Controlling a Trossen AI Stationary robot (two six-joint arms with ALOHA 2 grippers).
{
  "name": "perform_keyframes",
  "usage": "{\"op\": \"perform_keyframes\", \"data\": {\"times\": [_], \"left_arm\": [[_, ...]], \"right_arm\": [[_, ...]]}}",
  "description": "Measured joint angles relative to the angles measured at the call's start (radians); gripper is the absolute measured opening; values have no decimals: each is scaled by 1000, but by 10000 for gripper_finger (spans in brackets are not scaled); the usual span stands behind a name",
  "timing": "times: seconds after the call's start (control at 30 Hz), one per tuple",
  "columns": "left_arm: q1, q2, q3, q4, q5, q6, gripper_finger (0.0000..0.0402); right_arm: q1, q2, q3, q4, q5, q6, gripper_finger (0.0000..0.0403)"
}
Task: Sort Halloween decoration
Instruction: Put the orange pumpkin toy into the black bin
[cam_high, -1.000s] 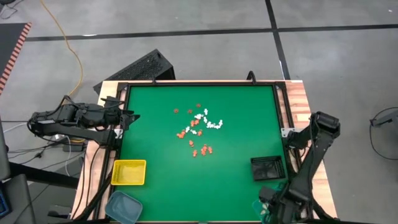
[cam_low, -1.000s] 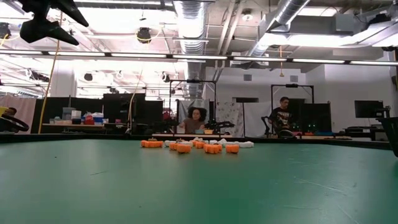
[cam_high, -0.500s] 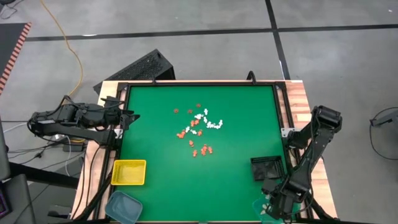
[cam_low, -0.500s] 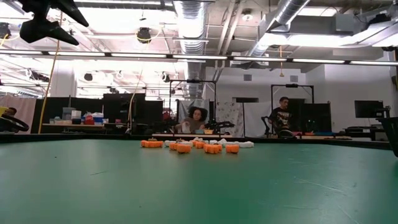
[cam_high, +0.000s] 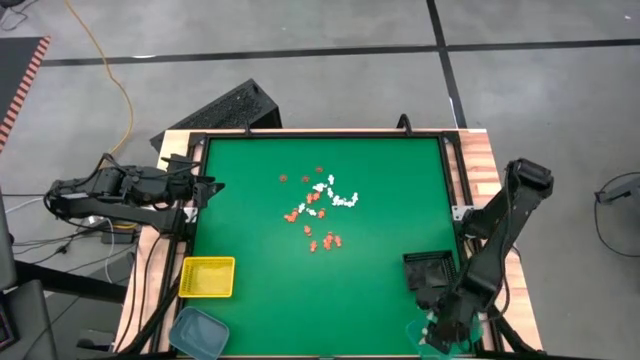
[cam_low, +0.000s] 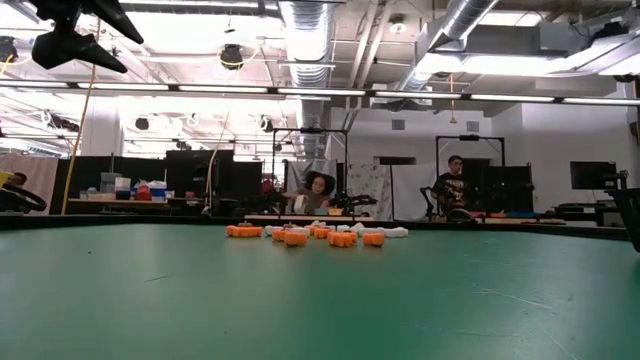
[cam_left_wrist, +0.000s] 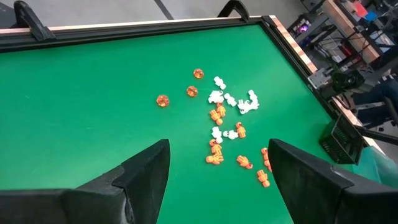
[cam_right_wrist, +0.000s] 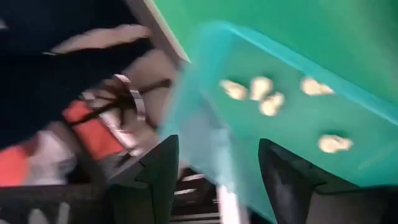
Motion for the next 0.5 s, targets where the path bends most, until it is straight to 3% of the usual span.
{"op": "perform_keyframes", "data": {"times": [0.17,0.37,0.5], "left_arm": [[0,0,0,0,0,8,261],[0,0,0,0,0,8,261],[0,0,0,-1,1,7,261]], "right_arm": [[-125,-144,1,-11,89,-166,207],[-343,-298,1,-25,378,-566,204],[-520,-355,1,-63,591,-744,204]]}}
